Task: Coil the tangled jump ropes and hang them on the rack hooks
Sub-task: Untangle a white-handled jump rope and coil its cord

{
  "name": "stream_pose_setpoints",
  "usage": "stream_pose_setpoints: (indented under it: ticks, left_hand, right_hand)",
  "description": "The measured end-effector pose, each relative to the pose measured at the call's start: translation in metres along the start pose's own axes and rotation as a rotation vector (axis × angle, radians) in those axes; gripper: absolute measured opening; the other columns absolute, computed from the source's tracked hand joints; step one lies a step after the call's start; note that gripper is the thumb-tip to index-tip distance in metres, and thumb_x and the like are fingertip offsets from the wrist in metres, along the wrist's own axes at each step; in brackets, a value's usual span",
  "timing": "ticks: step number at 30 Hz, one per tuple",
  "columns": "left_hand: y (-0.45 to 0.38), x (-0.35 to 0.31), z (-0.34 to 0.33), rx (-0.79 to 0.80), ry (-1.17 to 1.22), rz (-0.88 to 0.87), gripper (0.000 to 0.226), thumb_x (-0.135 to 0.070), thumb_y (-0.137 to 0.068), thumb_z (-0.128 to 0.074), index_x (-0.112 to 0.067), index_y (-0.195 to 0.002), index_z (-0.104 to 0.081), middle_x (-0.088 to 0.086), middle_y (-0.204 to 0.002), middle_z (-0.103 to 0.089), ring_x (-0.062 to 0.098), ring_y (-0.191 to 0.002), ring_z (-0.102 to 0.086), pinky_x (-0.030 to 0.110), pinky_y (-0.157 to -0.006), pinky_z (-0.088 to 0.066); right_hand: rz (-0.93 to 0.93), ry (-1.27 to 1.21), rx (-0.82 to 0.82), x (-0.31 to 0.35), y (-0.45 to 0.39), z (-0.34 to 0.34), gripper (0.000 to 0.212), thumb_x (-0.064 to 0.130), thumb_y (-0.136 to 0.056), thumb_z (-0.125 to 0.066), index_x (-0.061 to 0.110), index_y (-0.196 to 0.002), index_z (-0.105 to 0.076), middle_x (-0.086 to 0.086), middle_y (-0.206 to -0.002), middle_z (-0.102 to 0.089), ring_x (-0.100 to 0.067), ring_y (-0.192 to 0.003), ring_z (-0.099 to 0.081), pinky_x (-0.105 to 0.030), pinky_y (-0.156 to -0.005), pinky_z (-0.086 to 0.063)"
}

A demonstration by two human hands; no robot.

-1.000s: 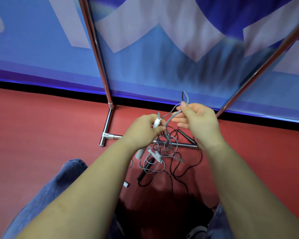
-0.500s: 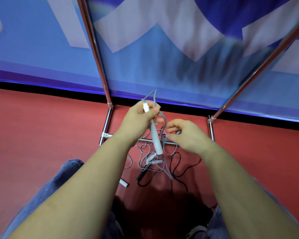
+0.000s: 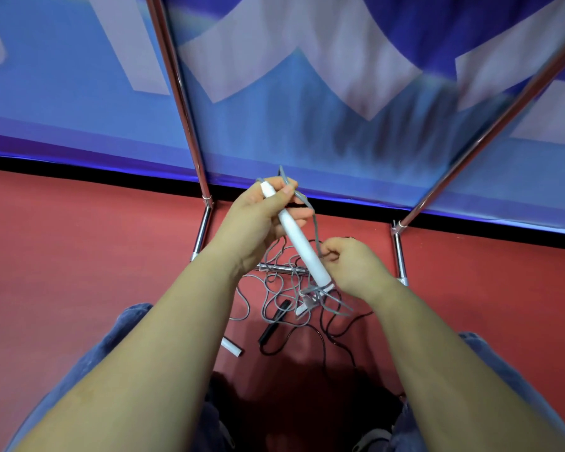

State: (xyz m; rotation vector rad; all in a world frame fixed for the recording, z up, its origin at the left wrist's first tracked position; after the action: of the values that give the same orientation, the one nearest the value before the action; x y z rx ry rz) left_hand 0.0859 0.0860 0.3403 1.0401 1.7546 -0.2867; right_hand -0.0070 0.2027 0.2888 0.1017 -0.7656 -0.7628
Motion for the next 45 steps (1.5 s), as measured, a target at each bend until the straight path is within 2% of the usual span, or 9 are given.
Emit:
stream_pose_setpoints:
  ticks: [6, 11, 16, 22, 26, 29, 33, 39, 45]
  left_hand:
    - [-0.002, 0.006, 0.005, 0.001, -0.181, -0.041, 0.016, -0.008, -0.098, -0.048, -0.016, -0.106, -0.059, -0.004, -0.083, -0.07, 0.01, -0.071, -0.069, 0.021, -0.069, -0.055]
    - [-0.005, 0.032, 0.007, 0.121, -0.891, -0.043, 0.026, -0.011, -0.094, -0.058, -0.011, -0.119, -0.061, 0.0, -0.106, -0.065, 0.009, -0.091, -0.057, 0.022, -0.085, -0.044]
    - [-0.002, 0.046, 0.008, 0.229, -1.09, 0.037, 0.011, -0.016, -0.093, -0.06, -0.007, -0.095, -0.065, 0.015, -0.093, -0.07, 0.016, -0.078, -0.056, 0.033, -0.083, -0.047]
    - [-0.004, 0.04, 0.008, 0.112, -0.779, 0.016, 0.013, -0.011, -0.094, -0.058, -0.014, -0.082, -0.06, 0.005, -0.077, -0.069, 0.014, -0.069, -0.06, 0.029, -0.075, -0.051]
    - [-0.003, 0.028, 0.003, 0.012, -0.363, 0.048, 0.013, -0.004, -0.095, -0.052, -0.011, -0.086, -0.057, 0.005, -0.07, -0.068, 0.01, -0.052, -0.062, 0.02, -0.056, -0.053]
    - [-0.005, 0.02, 0.004, -0.031, -0.174, 0.062, 0.011, -0.008, -0.097, -0.05, -0.012, -0.091, -0.057, -0.001, -0.069, -0.072, 0.011, -0.055, -0.066, 0.025, -0.058, -0.056]
    - [-0.005, 0.016, 0.007, -0.023, -0.084, 0.093, 0.01, -0.01, -0.098, -0.048, -0.013, -0.096, -0.057, -0.002, -0.076, -0.074, 0.013, -0.065, -0.07, 0.026, -0.064, -0.057]
    - [-0.004, 0.011, 0.006, -0.019, 0.038, 0.11, 0.013, -0.01, -0.098, -0.045, -0.01, -0.094, -0.058, 0.001, -0.076, -0.074, 0.014, -0.066, -0.071, 0.026, -0.061, -0.059]
    - [-0.007, 0.017, 0.01, -0.064, -0.132, 0.094, 0.018, -0.009, -0.1, -0.044, -0.004, -0.112, -0.057, 0.01, -0.096, -0.069, 0.017, -0.077, -0.068, 0.022, -0.067, -0.058]
  right_hand:
    - [-0.123, -0.273, -0.096, -0.006, -0.003, 0.01, 0.018, 0.015, -0.09, -0.059, 0.009, -0.073, -0.062, -0.011, -0.075, -0.069, -0.023, -0.068, -0.066, -0.033, -0.072, -0.054]
    - [-0.135, -0.813, -0.063, 0.013, 0.004, 0.022, 0.009, 0.013, -0.093, -0.057, 0.009, -0.086, -0.061, -0.006, -0.076, -0.068, -0.005, -0.057, -0.067, -0.018, -0.059, -0.054]
    - [-0.101, -0.999, -0.12, 0.021, 0.009, 0.032, 0.014, 0.014, -0.093, -0.058, 0.001, -0.098, -0.061, -0.008, -0.08, -0.07, -0.011, -0.065, -0.07, -0.02, -0.063, -0.057]
    - [-0.006, -1.198, -0.148, 0.024, 0.007, 0.044, 0.007, 0.01, -0.094, -0.054, 0.012, -0.099, -0.059, -0.001, -0.084, -0.072, -0.012, -0.08, -0.071, -0.023, -0.074, -0.057]
    - [0.013, -0.83, 0.019, 0.02, 0.004, 0.029, 0.043, -0.013, -0.086, -0.049, 0.009, -0.122, -0.053, -0.004, -0.097, -0.068, -0.02, -0.102, -0.065, -0.024, -0.079, -0.048]
    - [0.053, -0.605, 0.227, 0.023, 0.008, 0.007, 0.032, -0.012, -0.083, -0.055, 0.01, -0.105, -0.062, -0.021, -0.083, -0.069, -0.014, -0.083, -0.061, -0.031, -0.084, -0.048]
    - [0.07, -0.523, 0.229, 0.022, 0.01, 0.006, 0.015, -0.001, -0.088, -0.059, 0.015, -0.086, -0.061, -0.006, -0.076, -0.064, -0.017, -0.074, -0.054, -0.033, -0.073, -0.043]
    - [0.157, -0.585, 0.228, 0.028, 0.011, 0.008, 0.019, -0.004, -0.088, -0.058, 0.007, -0.104, -0.059, -0.007, -0.097, -0.065, -0.012, -0.087, -0.062, -0.015, -0.075, -0.05]
    - [0.129, -0.685, -0.013, 0.024, 0.004, 0.022, 0.011, 0.007, -0.088, -0.063, 0.017, -0.083, -0.06, -0.011, -0.081, -0.068, -0.018, -0.077, -0.063, -0.029, -0.075, -0.049]
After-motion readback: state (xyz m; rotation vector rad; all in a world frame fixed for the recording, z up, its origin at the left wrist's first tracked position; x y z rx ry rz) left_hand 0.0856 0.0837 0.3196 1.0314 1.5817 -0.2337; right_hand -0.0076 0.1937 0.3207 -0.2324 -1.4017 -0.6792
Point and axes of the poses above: each hand's wrist, its own y-axis away from the middle knuckle, its own z-axis out of the back of the hand, x = y × z, the point moved 4 cm from there along -y, towards the middle knuckle
